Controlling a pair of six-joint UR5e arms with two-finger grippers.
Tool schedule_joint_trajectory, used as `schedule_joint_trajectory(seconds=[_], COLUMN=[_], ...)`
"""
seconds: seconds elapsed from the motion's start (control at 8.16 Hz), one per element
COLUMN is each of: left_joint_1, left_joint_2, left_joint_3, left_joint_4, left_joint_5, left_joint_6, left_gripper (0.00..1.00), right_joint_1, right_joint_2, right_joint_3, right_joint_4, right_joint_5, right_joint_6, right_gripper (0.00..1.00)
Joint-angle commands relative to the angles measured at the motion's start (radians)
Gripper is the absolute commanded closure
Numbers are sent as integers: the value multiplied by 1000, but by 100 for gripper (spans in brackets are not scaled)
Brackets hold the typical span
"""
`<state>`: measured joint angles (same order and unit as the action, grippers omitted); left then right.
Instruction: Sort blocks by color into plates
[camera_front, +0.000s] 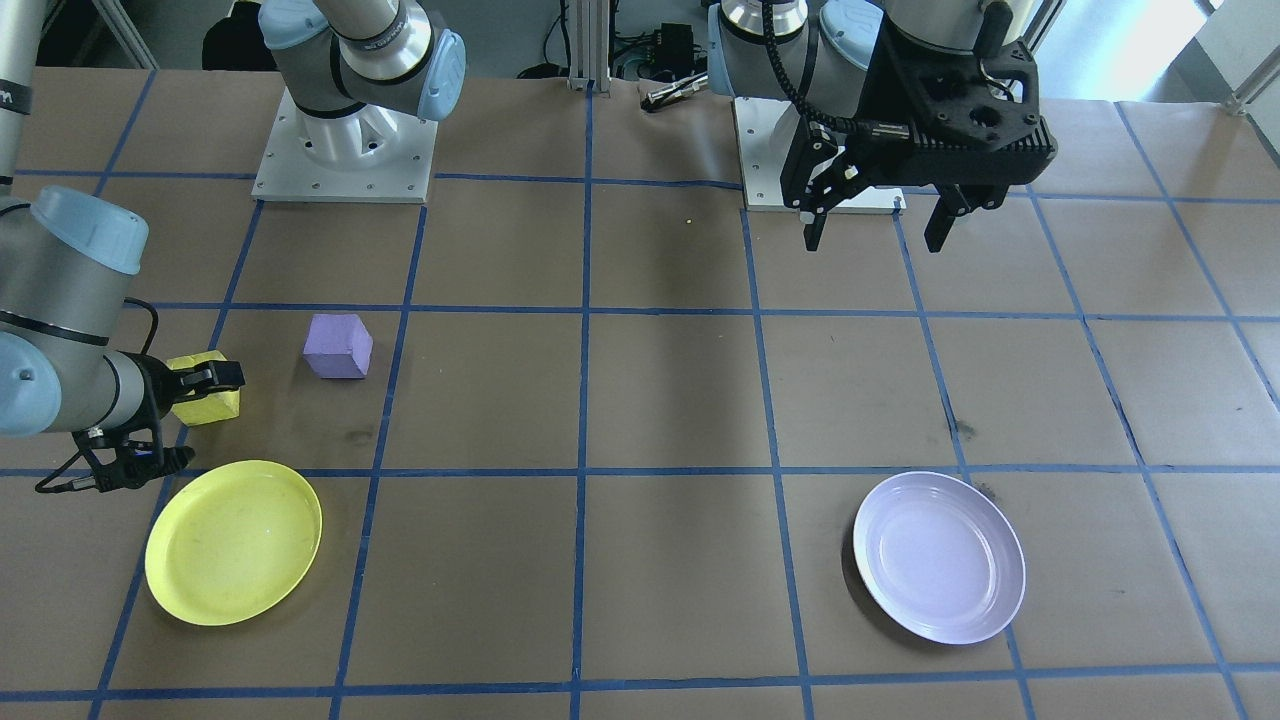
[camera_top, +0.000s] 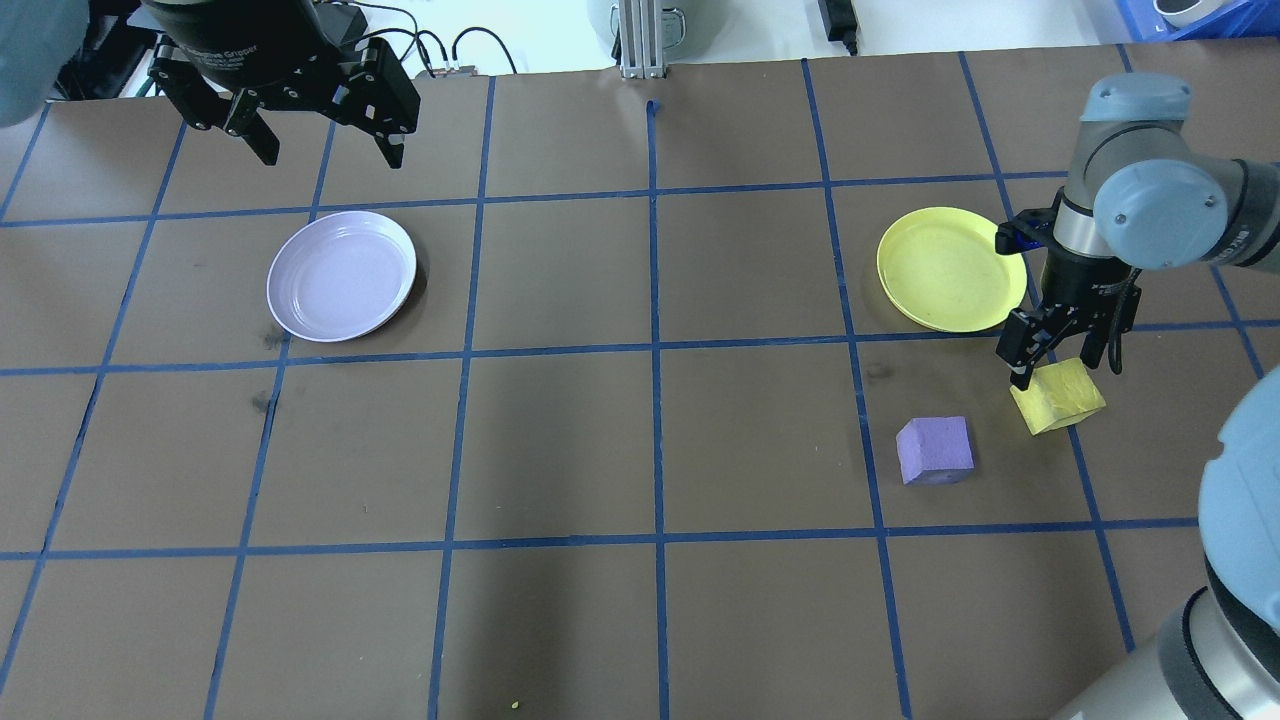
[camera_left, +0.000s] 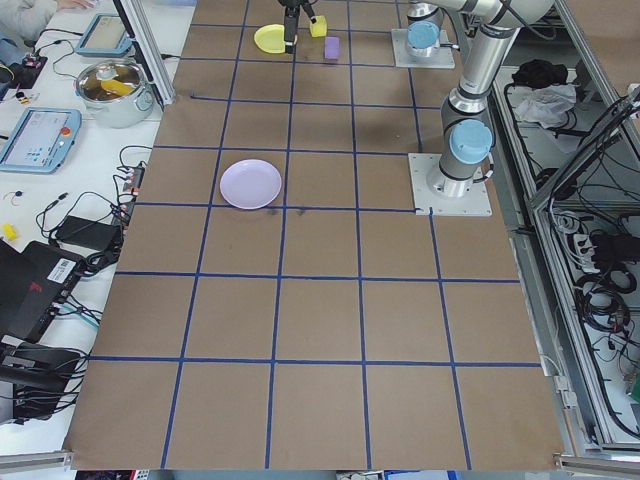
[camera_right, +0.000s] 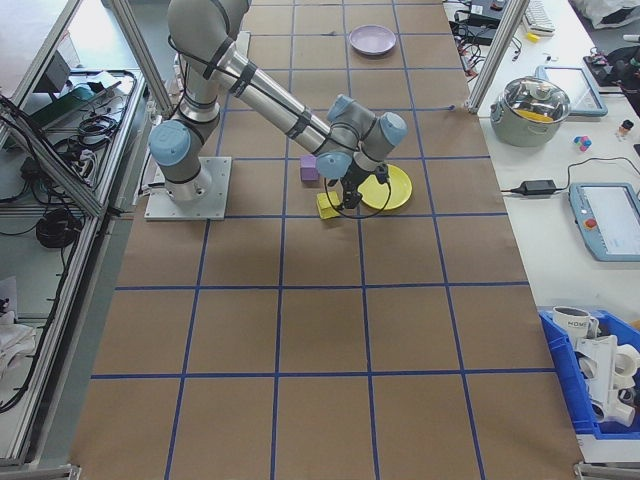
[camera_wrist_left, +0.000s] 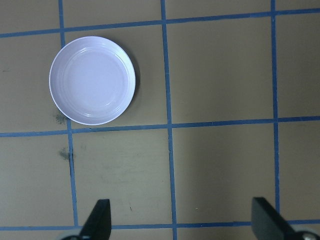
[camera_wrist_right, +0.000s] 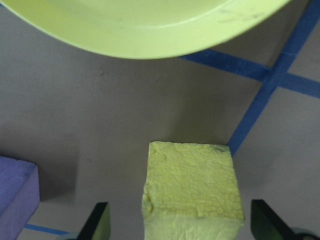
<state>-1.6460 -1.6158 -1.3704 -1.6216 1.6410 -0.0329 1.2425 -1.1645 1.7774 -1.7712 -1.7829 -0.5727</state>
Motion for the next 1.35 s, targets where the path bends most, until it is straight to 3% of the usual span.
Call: schedule_joint_trajectory(seconds=[0.0, 0.12, 0.25, 0.37, 0.74, 0.86, 0.98, 1.23], left_joint_1=[0, 0, 0, 0, 0, 0, 0, 0], left_joint_2=[1, 2, 2, 2, 2, 2, 2, 2], left_joint_3=[1, 1, 1, -1, -1, -1, -1, -1], left_joint_4=[0, 0, 0, 0, 0, 0, 0, 0], left_joint_5=[0, 0, 0, 0, 0, 0, 0, 0], left_joint_6=[1, 1, 1, 1, 1, 1, 1, 1], left_gripper=[0, 0, 0, 0, 0, 0, 0, 0], right_joint_1=[-5, -8, -8, -11, -12, -9, 0, 32], right_joint_2=[11, 9, 9, 6, -38, -81, -116, -86], right_joint_3=[56, 56, 56, 56, -2, -44, -111, -189], right_joint_4=[-7, -8, -7, -7, 7, 56, 112, 124], right_joint_5=[-3, -1, -3, -10, -10, -3, 17, 127], right_joint_6=[10, 8, 7, 5, 17, 39, 131, 214], right_gripper=[0, 14, 64, 100, 100, 100, 100, 100])
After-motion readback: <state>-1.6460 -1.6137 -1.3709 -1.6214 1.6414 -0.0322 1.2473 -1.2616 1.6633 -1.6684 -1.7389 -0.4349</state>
